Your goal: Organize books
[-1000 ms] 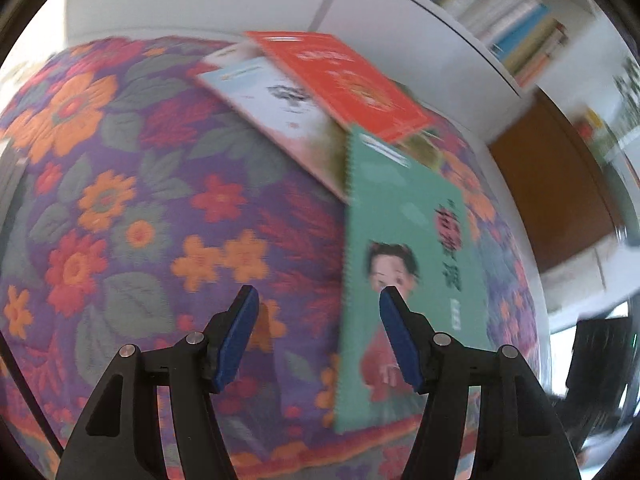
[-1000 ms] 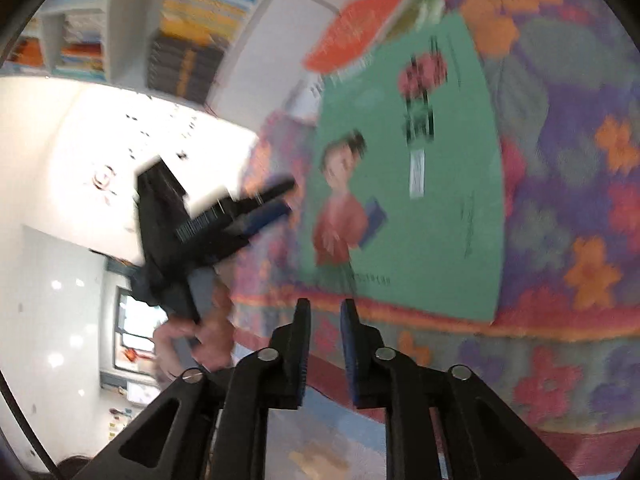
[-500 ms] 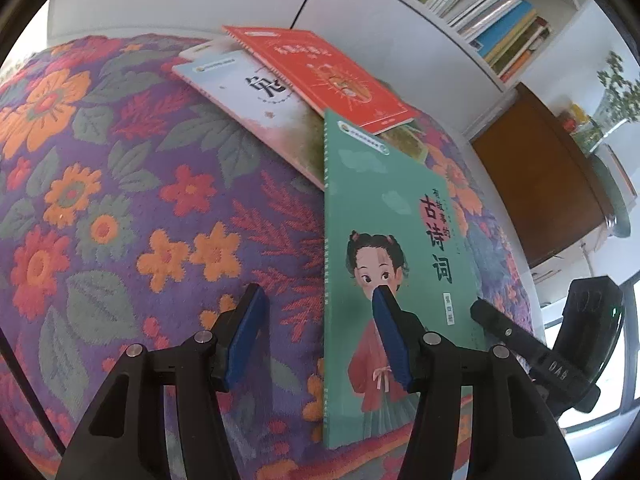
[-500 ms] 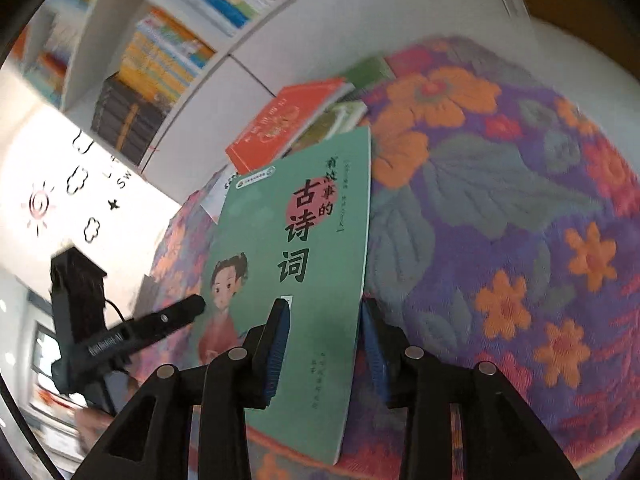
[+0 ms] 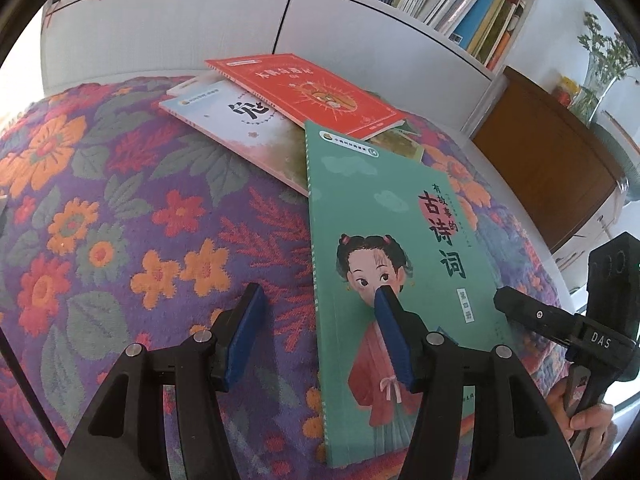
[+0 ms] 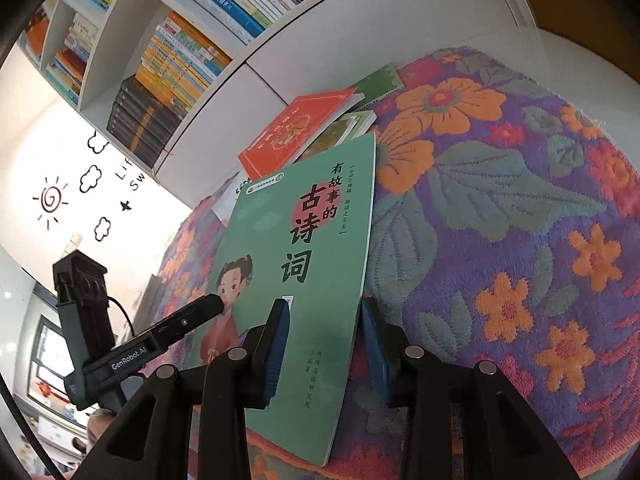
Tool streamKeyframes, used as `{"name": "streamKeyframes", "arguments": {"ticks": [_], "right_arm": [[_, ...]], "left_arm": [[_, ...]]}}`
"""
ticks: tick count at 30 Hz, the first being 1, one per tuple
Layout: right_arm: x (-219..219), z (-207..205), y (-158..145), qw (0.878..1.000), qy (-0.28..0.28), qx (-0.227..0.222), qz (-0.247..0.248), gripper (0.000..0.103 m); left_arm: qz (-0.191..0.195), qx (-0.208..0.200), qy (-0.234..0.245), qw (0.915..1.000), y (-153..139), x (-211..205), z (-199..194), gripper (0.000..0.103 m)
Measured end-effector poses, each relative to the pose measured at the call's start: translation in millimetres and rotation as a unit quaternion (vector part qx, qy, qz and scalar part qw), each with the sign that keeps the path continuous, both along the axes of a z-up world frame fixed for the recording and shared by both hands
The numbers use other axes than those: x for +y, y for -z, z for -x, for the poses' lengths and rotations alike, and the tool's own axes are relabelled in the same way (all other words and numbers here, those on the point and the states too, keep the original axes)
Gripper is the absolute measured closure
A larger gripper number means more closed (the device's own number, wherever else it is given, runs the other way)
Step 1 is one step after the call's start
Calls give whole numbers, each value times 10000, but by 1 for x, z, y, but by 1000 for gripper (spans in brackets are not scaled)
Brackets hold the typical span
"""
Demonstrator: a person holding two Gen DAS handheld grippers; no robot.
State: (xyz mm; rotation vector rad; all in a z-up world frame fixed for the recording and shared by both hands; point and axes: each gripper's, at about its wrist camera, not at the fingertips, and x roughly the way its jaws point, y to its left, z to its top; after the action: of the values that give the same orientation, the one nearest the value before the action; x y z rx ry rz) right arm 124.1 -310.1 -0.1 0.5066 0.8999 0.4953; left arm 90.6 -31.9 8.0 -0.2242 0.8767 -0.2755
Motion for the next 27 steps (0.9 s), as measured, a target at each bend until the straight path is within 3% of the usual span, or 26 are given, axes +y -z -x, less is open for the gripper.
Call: {"name": "streamKeyframes", "arguments": {"ticks": [10, 13, 15, 16, 19, 22, 27], "right_arm": [[-1, 1, 0, 9997, -233, 35, -35, 67], [-1, 1, 1, 9990, -400, 95, -147, 67], [2, -2, 4, 9956, -774, 298, -427, 65], [4, -1, 2, 9953, -842, 339, -339, 65], [8, 7, -1, 9898, -1174, 730, -339, 65], [6, 15, 5, 9804, -1571, 1055, -538, 66], [-6, -10, 23, 9700, -1440, 1629, -1092, 84]], "left_arm": [[-106, -68, 49, 9999, 1, -6, 1, 47], [-11, 23, 477, 9989, 2, -12, 2, 47], [-352, 115, 746, 9965, 0, -20, 6, 45], [-379, 170, 800, 9959, -1, -20, 7, 45], [59, 507, 897, 9947, -5, -4, 11, 46], [547, 877, 981, 9898, -3, 12, 5, 58], [784, 1116, 1084, 9847, -1, 13, -14, 60]]}}
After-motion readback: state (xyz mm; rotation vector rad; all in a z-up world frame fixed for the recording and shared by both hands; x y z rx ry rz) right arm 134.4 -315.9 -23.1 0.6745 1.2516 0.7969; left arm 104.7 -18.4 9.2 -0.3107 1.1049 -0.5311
